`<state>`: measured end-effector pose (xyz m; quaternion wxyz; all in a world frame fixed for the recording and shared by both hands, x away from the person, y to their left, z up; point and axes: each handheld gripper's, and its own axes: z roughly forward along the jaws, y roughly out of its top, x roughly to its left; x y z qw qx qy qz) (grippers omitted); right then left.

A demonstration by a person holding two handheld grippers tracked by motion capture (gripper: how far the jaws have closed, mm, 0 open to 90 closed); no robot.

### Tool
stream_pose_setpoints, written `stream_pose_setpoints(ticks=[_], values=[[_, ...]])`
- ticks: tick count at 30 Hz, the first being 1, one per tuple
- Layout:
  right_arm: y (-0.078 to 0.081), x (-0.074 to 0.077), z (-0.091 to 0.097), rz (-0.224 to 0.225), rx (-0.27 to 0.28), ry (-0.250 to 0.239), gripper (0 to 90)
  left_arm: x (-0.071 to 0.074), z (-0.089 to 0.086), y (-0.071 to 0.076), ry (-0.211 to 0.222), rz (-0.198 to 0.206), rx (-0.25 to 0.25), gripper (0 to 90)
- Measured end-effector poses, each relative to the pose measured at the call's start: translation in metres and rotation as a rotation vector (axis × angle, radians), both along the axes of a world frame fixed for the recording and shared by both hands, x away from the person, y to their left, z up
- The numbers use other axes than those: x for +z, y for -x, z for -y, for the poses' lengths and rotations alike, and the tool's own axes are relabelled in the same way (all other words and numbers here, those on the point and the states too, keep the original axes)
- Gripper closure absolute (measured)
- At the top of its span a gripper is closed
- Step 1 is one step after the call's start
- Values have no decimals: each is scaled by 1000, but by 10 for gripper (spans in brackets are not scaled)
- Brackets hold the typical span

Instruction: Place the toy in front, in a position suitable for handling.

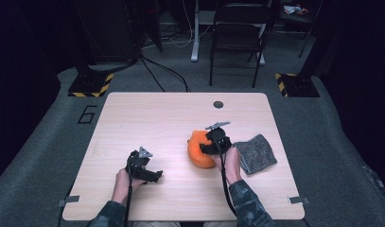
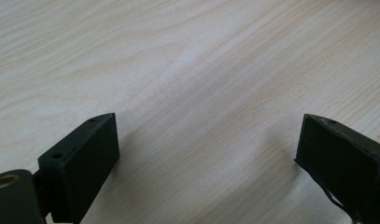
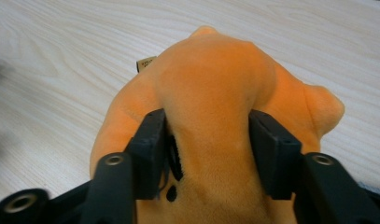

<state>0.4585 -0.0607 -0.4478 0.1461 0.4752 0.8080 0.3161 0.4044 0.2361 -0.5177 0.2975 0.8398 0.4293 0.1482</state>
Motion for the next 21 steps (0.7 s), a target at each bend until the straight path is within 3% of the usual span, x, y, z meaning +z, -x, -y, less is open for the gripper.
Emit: stream_pose_setpoints(ticks=[3, 8, 17, 21], values=[[1, -2, 4, 16, 27, -10, 611, 1, 0, 0, -2, -10, -5, 57], [3, 1, 5, 41, 54, -17, 654, 1, 0, 0, -1, -10, -6, 57], [-1, 22, 7, 111, 229, -2, 673, 0, 0, 0, 12, 0, 4, 57], [-7, 17, 7, 76, 303, 31, 664, 0, 0, 0, 13, -3, 4, 57]])
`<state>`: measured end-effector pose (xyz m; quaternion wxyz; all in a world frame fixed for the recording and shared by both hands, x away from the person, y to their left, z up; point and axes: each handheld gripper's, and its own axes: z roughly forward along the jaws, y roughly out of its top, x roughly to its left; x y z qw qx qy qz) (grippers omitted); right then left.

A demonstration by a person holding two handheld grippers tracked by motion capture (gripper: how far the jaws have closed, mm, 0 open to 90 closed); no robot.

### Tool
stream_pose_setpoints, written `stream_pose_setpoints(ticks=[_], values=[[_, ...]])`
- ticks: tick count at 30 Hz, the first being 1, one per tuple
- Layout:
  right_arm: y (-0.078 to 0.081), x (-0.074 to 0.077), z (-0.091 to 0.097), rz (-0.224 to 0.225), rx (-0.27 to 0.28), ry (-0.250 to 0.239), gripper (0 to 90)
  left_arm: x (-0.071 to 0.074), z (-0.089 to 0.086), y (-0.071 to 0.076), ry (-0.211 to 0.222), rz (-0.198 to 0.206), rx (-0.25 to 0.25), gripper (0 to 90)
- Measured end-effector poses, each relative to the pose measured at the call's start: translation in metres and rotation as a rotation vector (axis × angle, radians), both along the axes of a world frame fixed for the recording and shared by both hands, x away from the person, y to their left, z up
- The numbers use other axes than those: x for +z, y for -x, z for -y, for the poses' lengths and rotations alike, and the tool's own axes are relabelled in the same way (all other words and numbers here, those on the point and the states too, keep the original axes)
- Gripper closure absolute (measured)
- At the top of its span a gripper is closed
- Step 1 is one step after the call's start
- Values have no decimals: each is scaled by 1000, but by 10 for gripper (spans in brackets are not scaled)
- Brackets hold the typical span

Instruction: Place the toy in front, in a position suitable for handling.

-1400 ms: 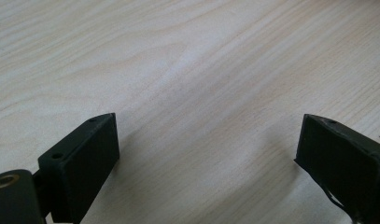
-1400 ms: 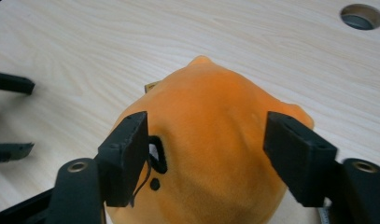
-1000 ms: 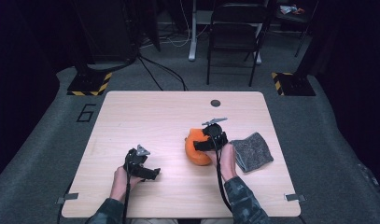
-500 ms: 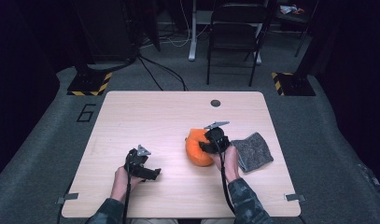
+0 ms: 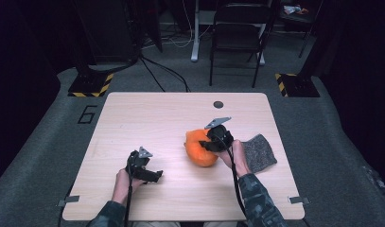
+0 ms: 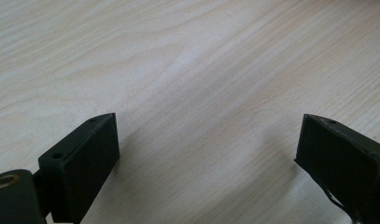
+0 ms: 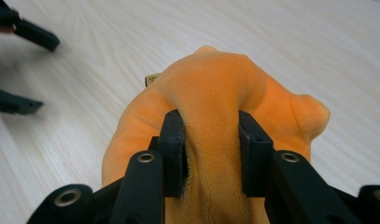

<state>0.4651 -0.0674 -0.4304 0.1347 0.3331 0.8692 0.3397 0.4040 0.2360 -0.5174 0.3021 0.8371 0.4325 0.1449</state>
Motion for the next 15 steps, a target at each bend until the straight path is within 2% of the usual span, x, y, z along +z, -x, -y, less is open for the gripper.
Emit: stream_pose_setpoints(ticks=[1, 2, 5, 6, 7, 9, 11, 13, 14, 15], values=[[-1, -3, -1, -8, 5, 25, 657, 0, 0, 0, 0, -1, -3, 57], [-2, -7, -2, 3, 4, 31, 651, 0, 0, 0, 0, 0, -1, 57], [-3, -7, 0, -2, -6, 24, 602, 0, 0, 0, 0, 1, 2, 57], [-3, -7, 1, -5, -5, 20, 530, 0, 0, 0, -2, 0, 2, 57], [-3, -7, 1, -5, -5, 20, 530, 0, 0, 0, -1, 0, 2, 57], [-4, -4, 3, -19, -15, 5, 449, 0, 0, 0, -4, -6, -5, 57], [-4, -1, 5, -27, -49, -24, 349, 0, 0, 0, -3, 0, 2, 57], [-3, 3, 8, -57, -106, -66, 268, 0, 0, -1, -5, 2, 2, 57], [-1, 7, 8, -54, -144, -82, 230, 0, 0, -1, -6, 1, 3, 57], [0, 9, 8, -49, -158, -80, 206, 0, 0, -1, -6, -1, -3, 57]])
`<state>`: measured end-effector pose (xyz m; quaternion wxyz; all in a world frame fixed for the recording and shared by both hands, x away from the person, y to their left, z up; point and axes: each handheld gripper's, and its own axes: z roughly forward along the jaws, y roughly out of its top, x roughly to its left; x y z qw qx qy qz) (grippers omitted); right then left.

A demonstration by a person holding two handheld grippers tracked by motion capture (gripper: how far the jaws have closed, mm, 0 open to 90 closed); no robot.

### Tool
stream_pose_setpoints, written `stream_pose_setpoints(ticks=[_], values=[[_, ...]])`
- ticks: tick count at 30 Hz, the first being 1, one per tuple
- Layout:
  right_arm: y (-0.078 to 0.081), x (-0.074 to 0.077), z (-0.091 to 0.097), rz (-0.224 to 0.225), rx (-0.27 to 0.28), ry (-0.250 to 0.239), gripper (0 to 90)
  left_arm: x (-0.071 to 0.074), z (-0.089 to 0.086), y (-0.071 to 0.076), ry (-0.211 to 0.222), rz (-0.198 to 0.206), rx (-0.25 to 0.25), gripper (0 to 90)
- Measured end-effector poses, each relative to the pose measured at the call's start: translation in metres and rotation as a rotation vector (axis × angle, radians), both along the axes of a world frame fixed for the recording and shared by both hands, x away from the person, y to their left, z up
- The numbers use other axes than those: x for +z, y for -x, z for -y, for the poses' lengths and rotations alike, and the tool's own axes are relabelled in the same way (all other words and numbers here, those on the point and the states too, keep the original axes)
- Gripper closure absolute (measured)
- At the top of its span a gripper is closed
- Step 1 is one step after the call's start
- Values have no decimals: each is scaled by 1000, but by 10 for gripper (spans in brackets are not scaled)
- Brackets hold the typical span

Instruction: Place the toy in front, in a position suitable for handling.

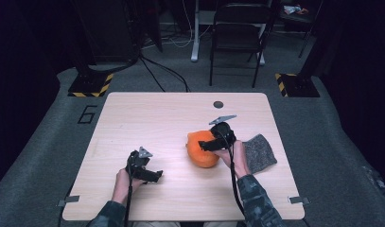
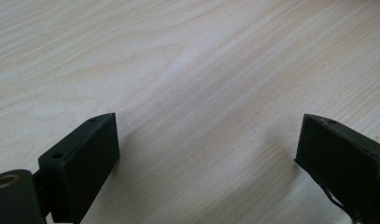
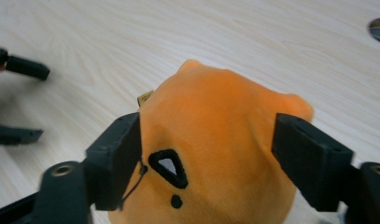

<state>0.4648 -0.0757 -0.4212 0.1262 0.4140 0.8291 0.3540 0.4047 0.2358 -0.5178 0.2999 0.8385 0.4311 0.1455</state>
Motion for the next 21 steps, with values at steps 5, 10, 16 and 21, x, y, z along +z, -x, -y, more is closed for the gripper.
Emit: stream_pose_setpoints(ticks=[5, 10, 16, 21], values=[[6, 7, -7, -15, -104, -18, 151, 0, 1, 0, -2, -2, 0, 57], [5, -7, -24, -43, -136, 69, 257, 1, 0, 1, 2, 3, 1, 57], [1, -17, -24, -60, -160, 99, 506, 1, 3, 2, 7, -1, -7, 57], [-1, -21, -21, -48, -121, 103, 648, 1, 2, 2, 10, 0, -7, 58]])
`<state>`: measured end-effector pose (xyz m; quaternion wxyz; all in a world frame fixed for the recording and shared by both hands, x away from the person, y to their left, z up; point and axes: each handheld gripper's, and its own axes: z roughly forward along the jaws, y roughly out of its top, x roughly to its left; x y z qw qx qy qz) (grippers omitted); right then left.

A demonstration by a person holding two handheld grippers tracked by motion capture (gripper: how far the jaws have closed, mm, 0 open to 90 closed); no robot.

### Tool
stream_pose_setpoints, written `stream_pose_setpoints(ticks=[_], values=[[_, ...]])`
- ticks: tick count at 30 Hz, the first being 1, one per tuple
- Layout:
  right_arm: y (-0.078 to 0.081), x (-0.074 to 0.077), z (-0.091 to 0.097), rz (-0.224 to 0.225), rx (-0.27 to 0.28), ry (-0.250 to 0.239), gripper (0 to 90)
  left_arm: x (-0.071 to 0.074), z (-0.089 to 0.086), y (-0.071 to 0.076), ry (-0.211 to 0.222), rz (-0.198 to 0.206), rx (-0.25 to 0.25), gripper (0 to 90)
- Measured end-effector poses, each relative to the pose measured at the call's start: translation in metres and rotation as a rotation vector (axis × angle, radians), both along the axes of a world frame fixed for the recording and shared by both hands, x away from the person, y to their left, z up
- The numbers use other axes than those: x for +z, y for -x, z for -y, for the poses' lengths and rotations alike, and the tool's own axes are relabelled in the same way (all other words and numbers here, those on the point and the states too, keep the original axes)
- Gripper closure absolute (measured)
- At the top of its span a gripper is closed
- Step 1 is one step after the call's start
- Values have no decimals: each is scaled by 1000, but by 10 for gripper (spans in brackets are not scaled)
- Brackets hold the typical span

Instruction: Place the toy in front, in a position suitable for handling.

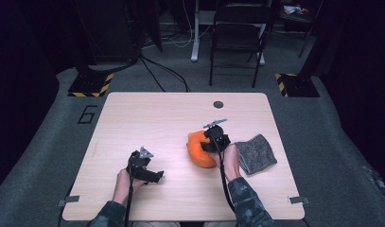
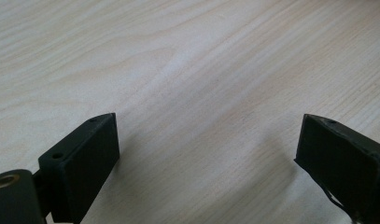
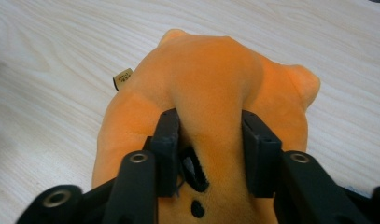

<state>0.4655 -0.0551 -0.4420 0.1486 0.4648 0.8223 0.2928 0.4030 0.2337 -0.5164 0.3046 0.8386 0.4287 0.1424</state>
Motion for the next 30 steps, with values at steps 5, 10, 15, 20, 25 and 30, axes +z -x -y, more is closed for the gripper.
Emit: stream_pose_setpoints(ticks=[5, 10, 15, 20, 25, 30], values=[[-3, 8, 8, 34, 104, -40, 692, 0, 0, 0, -1, 2, -4, 57], [-5, 11, 13, 60, 190, -51, 697, 1, -1, 0, 2, 5, -5, 57], [-7, 18, 17, 103, 299, -70, 697, 0, 0, -1, 4, 12, -5, 57], [-13, 13, 19, 84, 380, -49, 694, 1, 0, -1, 5, 3, -8, 58], [-15, 3, 19, 81, 381, -39, 623, 0, 0, -1, 1, 2, -9, 57], [-13, 9, 21, 77, 321, -54, 390, 1, 1, -1, 1, 3, -12, 58]])
